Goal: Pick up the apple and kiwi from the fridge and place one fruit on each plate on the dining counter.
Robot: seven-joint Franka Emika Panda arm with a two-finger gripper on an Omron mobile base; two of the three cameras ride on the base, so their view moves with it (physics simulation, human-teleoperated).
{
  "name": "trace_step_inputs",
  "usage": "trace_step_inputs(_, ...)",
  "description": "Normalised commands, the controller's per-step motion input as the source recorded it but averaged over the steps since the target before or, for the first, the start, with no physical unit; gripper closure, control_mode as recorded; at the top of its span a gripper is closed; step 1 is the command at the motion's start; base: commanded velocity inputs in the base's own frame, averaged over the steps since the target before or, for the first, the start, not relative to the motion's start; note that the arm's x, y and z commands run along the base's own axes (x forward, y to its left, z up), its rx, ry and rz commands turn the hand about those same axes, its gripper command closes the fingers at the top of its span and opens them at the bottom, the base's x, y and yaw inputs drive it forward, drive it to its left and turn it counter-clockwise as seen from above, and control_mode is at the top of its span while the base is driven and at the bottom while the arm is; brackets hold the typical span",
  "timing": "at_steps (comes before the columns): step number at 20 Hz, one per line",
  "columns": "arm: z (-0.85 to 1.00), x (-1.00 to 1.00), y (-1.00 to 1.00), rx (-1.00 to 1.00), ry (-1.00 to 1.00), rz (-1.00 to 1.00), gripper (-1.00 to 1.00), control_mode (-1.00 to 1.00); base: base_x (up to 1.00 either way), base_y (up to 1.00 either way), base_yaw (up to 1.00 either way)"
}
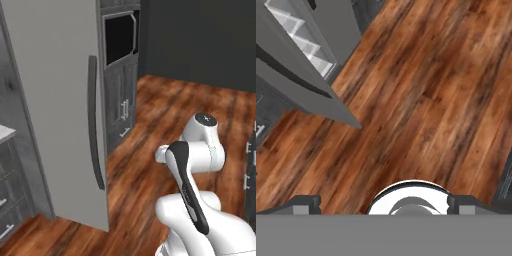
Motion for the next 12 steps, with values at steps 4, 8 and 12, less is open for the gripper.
trace_step_inputs(4,0.0,0.0,0.0,0.0,0.0,0.0,-1.0,1.0,1.0,-0.46,-0.16)
trace_step_inputs(8,0.0,0.0,0.0,0.0,0.0,0.0,-1.0,1.0,1.0,-0.25,-0.14)
trace_step_inputs(12,0.0,0.0,0.0,0.0,0.0,0.0,-1.0,1.0,1.0,-0.1,-0.19)
